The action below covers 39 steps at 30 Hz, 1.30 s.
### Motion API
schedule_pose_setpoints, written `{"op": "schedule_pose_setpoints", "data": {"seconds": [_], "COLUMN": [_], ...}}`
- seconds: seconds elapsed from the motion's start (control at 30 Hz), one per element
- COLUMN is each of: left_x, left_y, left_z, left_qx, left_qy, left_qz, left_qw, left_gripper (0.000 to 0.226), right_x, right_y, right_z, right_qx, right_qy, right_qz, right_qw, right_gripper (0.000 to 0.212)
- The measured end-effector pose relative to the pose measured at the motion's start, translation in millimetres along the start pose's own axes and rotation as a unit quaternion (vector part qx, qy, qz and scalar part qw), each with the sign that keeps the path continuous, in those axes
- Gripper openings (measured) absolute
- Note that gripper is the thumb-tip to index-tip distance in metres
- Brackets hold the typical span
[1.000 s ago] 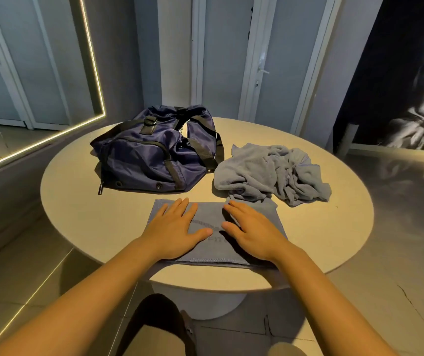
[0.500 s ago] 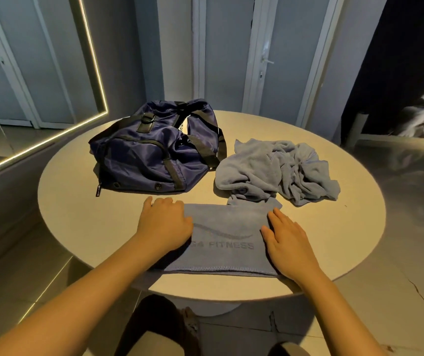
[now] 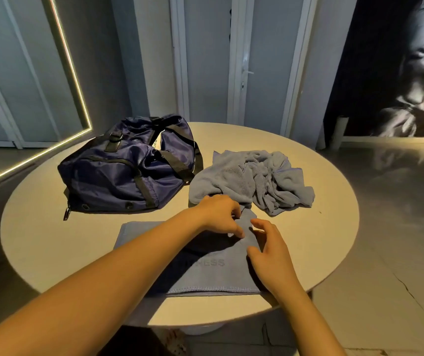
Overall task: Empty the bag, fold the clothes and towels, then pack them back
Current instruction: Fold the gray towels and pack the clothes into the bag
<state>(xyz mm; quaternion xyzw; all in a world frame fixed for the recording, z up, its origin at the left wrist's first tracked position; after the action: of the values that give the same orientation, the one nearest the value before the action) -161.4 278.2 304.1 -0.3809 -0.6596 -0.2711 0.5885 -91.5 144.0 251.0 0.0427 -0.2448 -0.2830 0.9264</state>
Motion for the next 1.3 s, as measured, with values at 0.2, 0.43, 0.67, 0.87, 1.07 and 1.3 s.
{"op": "schedule_pose_setpoints", "data": {"seconds": [0.2, 0.43, 0.67, 0.87, 1.07, 1.3], "left_x": [-7.8, 14.2, 84.8, 142.6, 182.3, 193.1], "left_y": [11.8, -6.6, -68.3, -118.5, -149.7, -140.4], "left_z": [-0.4, 2.0, 35.7, 66.6, 88.5, 118.0], "left_qx": [0.024, -0.017, -0.004, 0.011, 0.017, 0.079], "left_qy": [-0.099, -0.185, -0.339, -0.401, -0.511, -0.551], "left_qz": [0.074, 0.010, -0.107, -0.245, -0.342, -0.348], "left_qw": [0.992, 0.983, 0.935, 0.883, 0.788, 0.754], "left_gripper": [0.056, 0.026, 0.031, 0.020, 0.015, 0.032], "right_x": [3.8, 7.0, 3.5, 27.1, 44.0, 45.0], "right_y": [3.0, -0.3, -2.0, 12.3, 55.7, 99.3], "right_z": [-5.5, -0.5, 16.6, 101.7, 185.3, 225.2], "right_qx": [-0.002, -0.012, -0.033, 0.027, 0.053, 0.050], "right_qy": [0.054, 0.123, 0.195, 0.298, 0.330, 0.188], "right_qz": [-0.016, -0.017, 0.090, 0.138, 0.053, 0.035], "right_qw": [0.998, 0.992, 0.976, 0.944, 0.941, 0.980], "right_gripper": [0.055, 0.060, 0.026, 0.042, 0.028, 0.016]}}
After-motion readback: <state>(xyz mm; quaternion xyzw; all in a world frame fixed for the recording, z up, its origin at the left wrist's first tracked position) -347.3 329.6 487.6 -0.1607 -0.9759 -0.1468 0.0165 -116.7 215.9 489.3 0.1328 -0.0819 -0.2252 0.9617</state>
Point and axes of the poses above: each hand's wrist, its own y-axis towards the middle knuckle, its own x-axis out of the back of the hand, z = x × y, the point moved 7 cm from there along y, towards the middle knuckle
